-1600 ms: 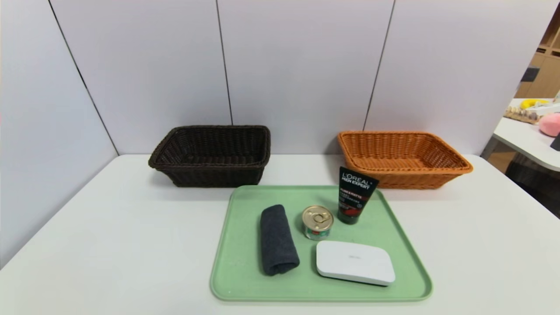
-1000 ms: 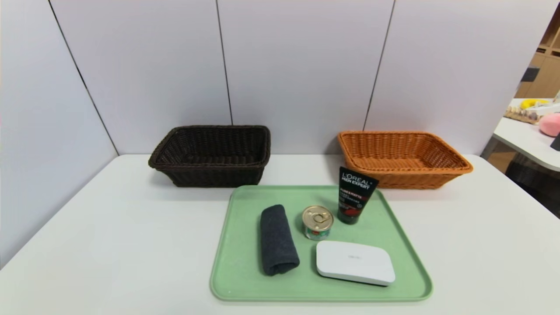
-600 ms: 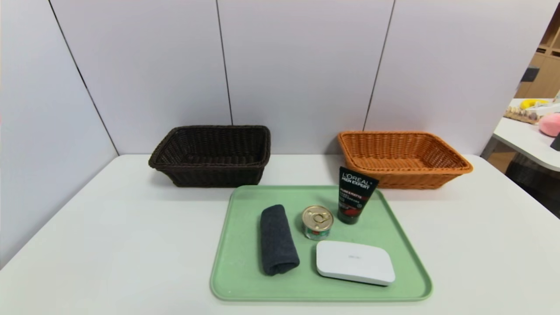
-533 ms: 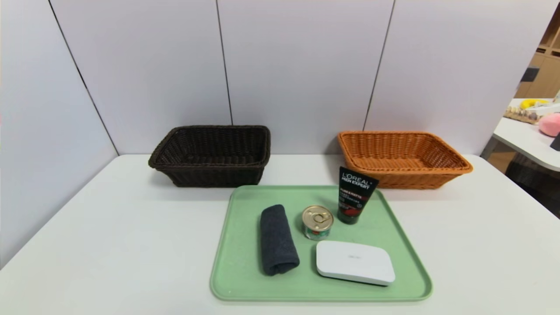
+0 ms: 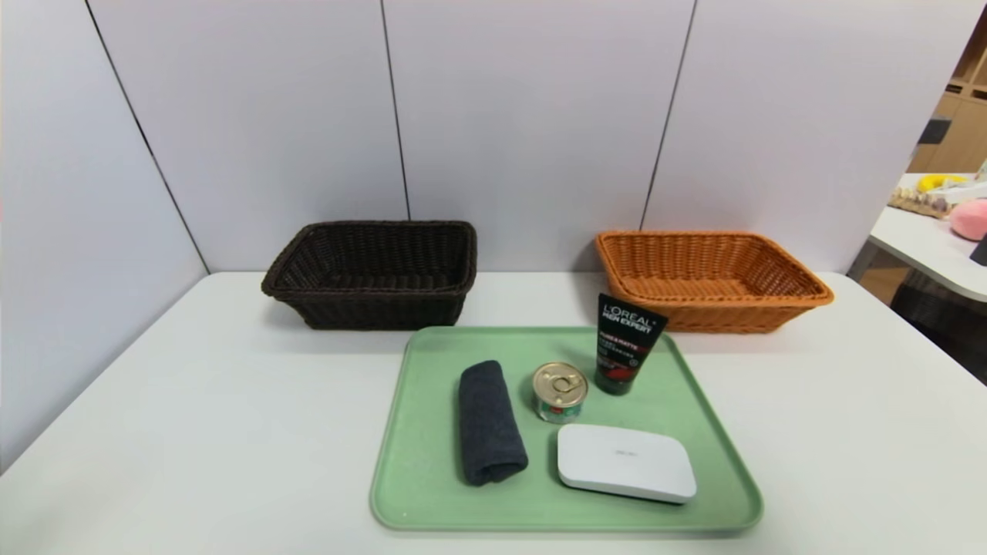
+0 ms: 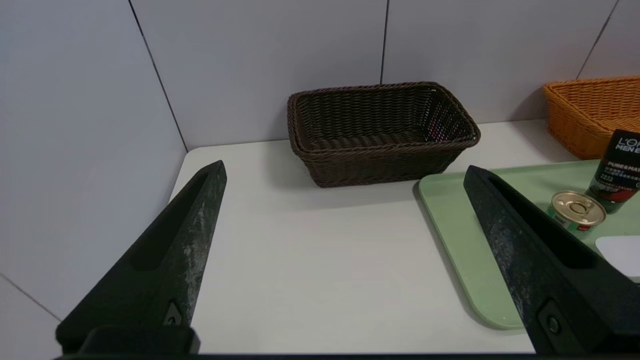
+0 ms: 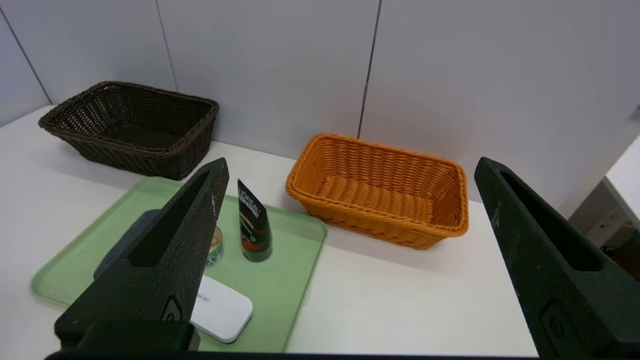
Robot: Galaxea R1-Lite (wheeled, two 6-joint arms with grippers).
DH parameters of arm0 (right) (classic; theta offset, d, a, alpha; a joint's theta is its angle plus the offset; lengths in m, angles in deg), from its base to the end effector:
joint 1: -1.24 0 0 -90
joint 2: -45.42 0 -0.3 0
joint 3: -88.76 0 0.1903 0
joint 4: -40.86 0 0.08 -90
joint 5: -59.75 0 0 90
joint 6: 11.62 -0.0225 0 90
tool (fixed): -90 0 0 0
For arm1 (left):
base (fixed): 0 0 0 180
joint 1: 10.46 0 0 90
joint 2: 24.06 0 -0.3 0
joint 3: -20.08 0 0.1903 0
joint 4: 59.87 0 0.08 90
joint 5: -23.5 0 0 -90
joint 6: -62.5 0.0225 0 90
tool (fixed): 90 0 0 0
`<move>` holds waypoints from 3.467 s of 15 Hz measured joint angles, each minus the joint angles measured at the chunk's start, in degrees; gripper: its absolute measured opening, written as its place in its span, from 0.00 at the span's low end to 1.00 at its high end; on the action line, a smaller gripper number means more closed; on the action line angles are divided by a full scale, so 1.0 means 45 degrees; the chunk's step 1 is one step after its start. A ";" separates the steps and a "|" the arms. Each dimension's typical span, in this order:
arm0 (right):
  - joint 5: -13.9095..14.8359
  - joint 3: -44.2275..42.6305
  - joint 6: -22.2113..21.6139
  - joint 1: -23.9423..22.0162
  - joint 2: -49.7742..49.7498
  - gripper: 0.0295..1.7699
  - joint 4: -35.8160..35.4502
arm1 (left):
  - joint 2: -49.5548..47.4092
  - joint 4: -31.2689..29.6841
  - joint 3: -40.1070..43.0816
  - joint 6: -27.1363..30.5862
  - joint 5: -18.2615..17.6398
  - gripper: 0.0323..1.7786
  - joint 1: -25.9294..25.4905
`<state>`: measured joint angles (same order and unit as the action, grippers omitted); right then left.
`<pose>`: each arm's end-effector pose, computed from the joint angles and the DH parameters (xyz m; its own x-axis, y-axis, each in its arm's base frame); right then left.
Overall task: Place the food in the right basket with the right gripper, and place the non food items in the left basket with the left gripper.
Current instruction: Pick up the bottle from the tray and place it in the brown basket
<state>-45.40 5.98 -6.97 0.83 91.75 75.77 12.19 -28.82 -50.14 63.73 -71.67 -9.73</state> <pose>0.0476 0.0055 0.3328 0.9667 0.2544 0.0259 -0.2513 0.9639 -0.0880 0.0181 -0.0023 0.2889 0.9934 -0.1028 0.0507 0.1016 0.9945 0.0260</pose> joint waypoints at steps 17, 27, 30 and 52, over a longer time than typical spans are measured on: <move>-0.0924 0.6873 -0.0829 0.3421 0.4245 0.96 -0.6201 | 0.4662 -0.2801 0.1333 -0.1333 -0.0057 0.95 0.2053; -0.0821 0.8292 -0.0829 0.3933 0.7195 0.96 -1.1459 | 0.5077 -0.5098 0.3251 -0.0780 0.1233 0.95 0.2530; -0.0913 0.8398 -0.0872 0.3933 0.7924 0.96 -1.1893 | 0.5120 -0.5619 0.3589 -0.0764 0.1227 0.95 0.2530; -0.0889 0.8487 -0.0358 0.4307 1.4602 0.96 -2.0421 | 0.5456 -0.5624 0.3638 -0.0810 0.1143 0.95 0.2671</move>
<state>-49.40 44.17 -8.58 20.22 157.46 -16.12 36.74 -54.13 -33.76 60.09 -66.52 2.29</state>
